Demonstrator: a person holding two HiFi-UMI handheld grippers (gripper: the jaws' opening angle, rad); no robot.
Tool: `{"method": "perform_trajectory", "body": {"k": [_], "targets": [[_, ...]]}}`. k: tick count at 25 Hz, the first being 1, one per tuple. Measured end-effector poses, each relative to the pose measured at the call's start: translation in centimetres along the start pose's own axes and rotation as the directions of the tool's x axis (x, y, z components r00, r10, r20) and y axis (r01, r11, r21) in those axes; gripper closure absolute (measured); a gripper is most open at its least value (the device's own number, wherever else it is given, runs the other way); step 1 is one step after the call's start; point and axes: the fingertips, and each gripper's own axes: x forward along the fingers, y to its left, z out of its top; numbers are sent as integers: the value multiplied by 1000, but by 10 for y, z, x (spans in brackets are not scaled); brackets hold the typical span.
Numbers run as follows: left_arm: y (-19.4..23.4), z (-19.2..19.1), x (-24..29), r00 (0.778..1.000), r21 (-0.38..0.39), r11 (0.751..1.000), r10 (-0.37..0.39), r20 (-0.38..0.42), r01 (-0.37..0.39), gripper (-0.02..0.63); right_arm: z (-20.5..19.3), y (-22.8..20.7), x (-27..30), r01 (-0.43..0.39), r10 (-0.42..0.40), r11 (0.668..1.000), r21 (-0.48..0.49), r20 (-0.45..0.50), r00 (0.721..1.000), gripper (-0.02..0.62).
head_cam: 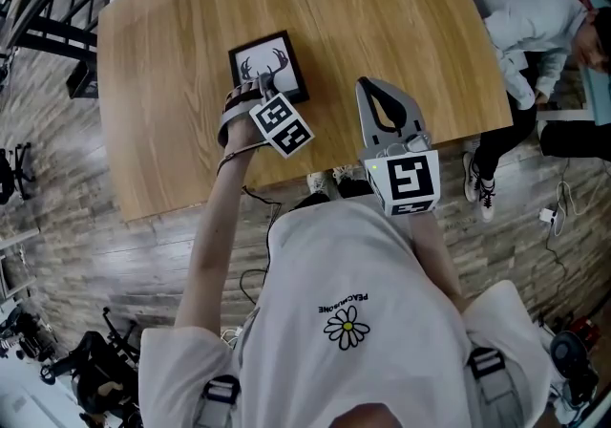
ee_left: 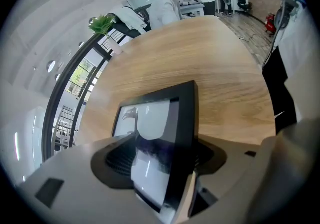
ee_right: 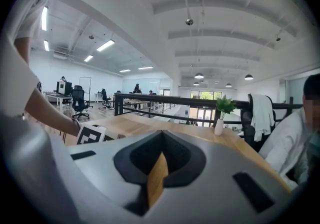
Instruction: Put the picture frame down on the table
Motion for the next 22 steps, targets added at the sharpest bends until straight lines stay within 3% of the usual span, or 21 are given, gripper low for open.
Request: {"method": "perform_trajectory", "body": {"k": [22], "targets": [[-19,-6,5,986,23,985,-169,-2,169,258,-10,-9,-9,25,-25,999,29,-21,999,591]]}}
